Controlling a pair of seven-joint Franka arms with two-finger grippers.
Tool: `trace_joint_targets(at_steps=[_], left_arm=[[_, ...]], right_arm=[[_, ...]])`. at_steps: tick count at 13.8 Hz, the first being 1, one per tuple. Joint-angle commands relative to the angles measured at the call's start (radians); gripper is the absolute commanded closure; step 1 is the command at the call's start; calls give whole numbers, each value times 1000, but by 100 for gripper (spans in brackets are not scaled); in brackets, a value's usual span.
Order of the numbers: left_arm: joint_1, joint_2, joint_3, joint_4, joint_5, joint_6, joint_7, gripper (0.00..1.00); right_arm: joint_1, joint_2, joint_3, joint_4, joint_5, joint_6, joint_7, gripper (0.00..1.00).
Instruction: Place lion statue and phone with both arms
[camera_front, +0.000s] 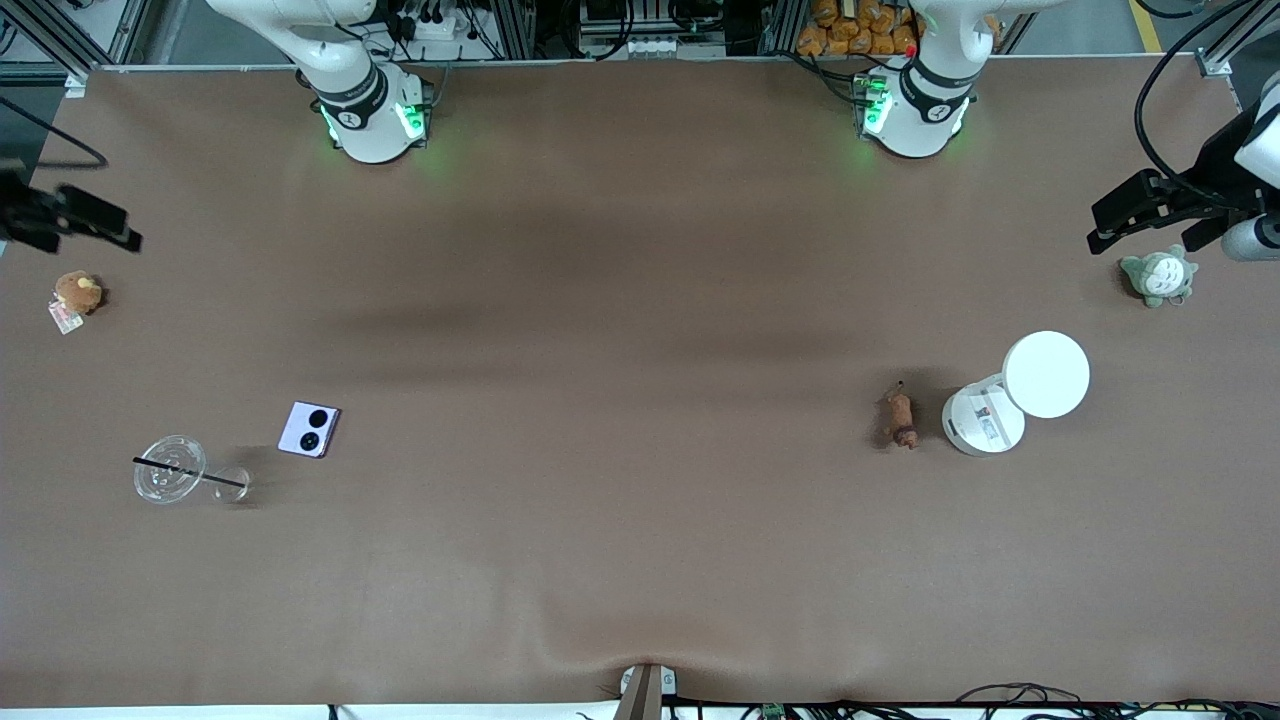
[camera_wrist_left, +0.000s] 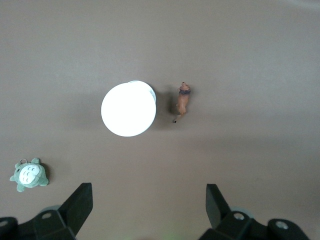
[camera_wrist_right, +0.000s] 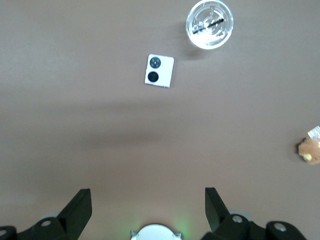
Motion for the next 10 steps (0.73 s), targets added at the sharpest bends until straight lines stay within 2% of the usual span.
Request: trace_joint_targets(at_steps=[1, 10], left_arm=[[5, -3, -6, 3, 13, -15, 14, 0], [3, -2, -4, 3, 10, -16, 6, 0]], right_arm=[[-18, -30, 35, 8, 11, -33, -2, 0], [-20, 4, 30, 14, 10, 32, 52, 0]])
